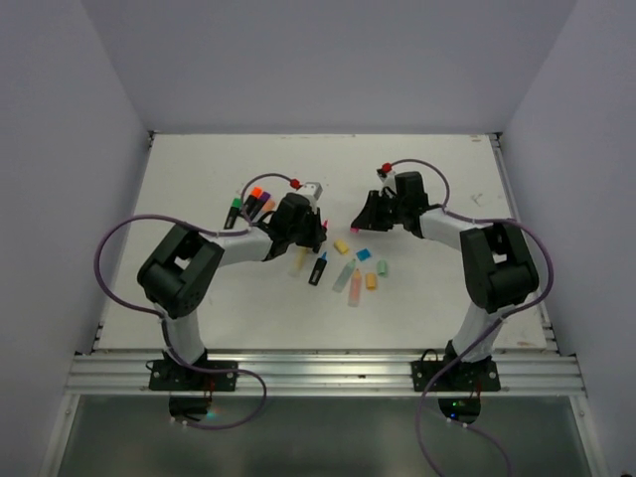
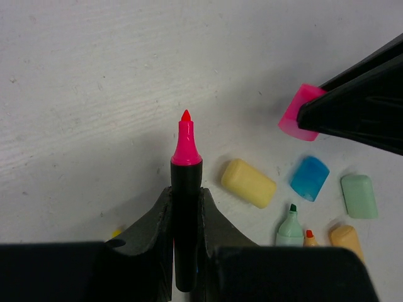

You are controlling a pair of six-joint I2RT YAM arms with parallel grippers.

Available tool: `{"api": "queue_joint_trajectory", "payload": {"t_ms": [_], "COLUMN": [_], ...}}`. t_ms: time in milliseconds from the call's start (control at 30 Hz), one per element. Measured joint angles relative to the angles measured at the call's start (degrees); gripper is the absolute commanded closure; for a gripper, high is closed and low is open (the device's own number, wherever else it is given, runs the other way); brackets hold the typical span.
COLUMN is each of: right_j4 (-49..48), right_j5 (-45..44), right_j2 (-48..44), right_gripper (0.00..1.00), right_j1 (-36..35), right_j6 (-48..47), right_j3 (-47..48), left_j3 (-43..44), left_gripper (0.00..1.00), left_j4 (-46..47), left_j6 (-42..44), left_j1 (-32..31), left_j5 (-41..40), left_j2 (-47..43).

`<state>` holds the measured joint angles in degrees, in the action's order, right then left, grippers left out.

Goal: Open the pen caps

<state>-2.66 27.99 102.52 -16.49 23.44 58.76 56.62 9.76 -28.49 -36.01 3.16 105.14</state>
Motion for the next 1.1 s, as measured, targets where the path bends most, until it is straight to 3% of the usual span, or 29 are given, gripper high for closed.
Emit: {"api": "queue_joint_trajectory", "payload": {"t_ms": [733,1033,1100], "right_j4": [-4.79,-5.09,-4.98], "right_j5": [-1.38,-3.50,-4.26], "right_j2": [6.97,6.82,6.45], "right_gripper": [0.70,0.53,0.50], "right_j1": [-0.50,-0.50,-0.50], "right_j6": [1.14,0.85,0.52], "right_j3": [0.04,0.02,0.02], "left_j3": [1.09,1.46,1.51], "left_gripper": [0.67,0.46,0.33], "left_j4": [0.90,1.11,1.20], "left_j6": [-0.98,-0.90,-0.83], "left_j1": [0.00,-0.02,-0.02], "left_j5": [-1.11,-2.40,-3.17], "left_j2": [3.61,3.61,3.50]}}
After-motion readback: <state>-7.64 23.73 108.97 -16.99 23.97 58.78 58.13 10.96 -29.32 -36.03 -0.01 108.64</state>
